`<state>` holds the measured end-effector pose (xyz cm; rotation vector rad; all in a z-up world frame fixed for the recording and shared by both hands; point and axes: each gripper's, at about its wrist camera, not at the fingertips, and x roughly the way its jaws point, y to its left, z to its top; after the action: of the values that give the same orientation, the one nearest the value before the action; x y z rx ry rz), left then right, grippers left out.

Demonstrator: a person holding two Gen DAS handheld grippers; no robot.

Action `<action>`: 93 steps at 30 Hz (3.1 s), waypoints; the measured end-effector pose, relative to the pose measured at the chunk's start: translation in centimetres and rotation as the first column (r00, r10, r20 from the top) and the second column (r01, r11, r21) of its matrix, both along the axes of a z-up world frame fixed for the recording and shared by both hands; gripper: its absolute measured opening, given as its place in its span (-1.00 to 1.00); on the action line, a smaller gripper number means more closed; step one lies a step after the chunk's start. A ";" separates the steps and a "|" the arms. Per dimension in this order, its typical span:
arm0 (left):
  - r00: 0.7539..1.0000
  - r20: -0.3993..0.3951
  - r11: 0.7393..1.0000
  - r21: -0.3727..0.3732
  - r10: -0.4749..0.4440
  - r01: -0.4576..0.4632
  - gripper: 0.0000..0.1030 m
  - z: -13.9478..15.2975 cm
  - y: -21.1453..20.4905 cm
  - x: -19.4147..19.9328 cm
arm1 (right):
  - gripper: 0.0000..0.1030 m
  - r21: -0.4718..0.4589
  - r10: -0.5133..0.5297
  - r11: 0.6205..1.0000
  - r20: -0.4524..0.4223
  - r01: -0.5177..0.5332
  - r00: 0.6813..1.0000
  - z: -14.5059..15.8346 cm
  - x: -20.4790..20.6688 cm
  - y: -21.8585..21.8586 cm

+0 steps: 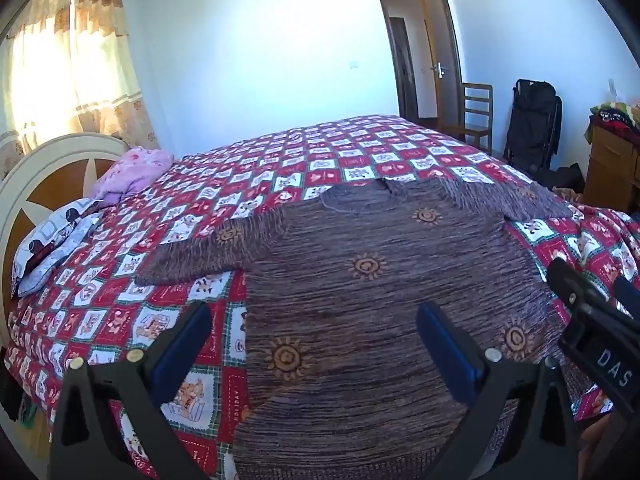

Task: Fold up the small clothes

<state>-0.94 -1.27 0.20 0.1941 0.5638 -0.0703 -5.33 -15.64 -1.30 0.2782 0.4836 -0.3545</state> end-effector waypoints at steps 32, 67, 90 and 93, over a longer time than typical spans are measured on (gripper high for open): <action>0.999 -0.048 0.998 -0.054 0.010 -0.013 1.00 -0.6 0.6 0.5 | 0.99 -0.015 0.016 1.000 -0.031 -0.017 0.999 -0.2 0.2 0.4; 0.997 -0.077 0.996 -0.089 0.013 -0.020 1.00 -1.2 1.4 0.8 | 0.99 -0.081 0.016 0.996 -0.085 -0.023 0.996 -0.7 0.9 1.1; 0.994 -0.109 0.998 -0.065 -0.020 0.013 1.00 -2.4 0.6 2.4 | 0.98 -0.108 -0.003 0.994 -0.134 -0.012 0.991 -1.1 2.5 0.5; 0.993 -0.114 0.997 -0.074 -0.027 0.019 1.00 -2.5 0.8 3.3 | 0.98 -0.120 -0.025 0.993 -0.147 0.007 0.989 -0.8 3.4 -0.2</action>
<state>2.37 -0.43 -2.35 0.1263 0.6728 -0.1245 -1.94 -15.86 -2.09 0.1398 0.6047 -0.4206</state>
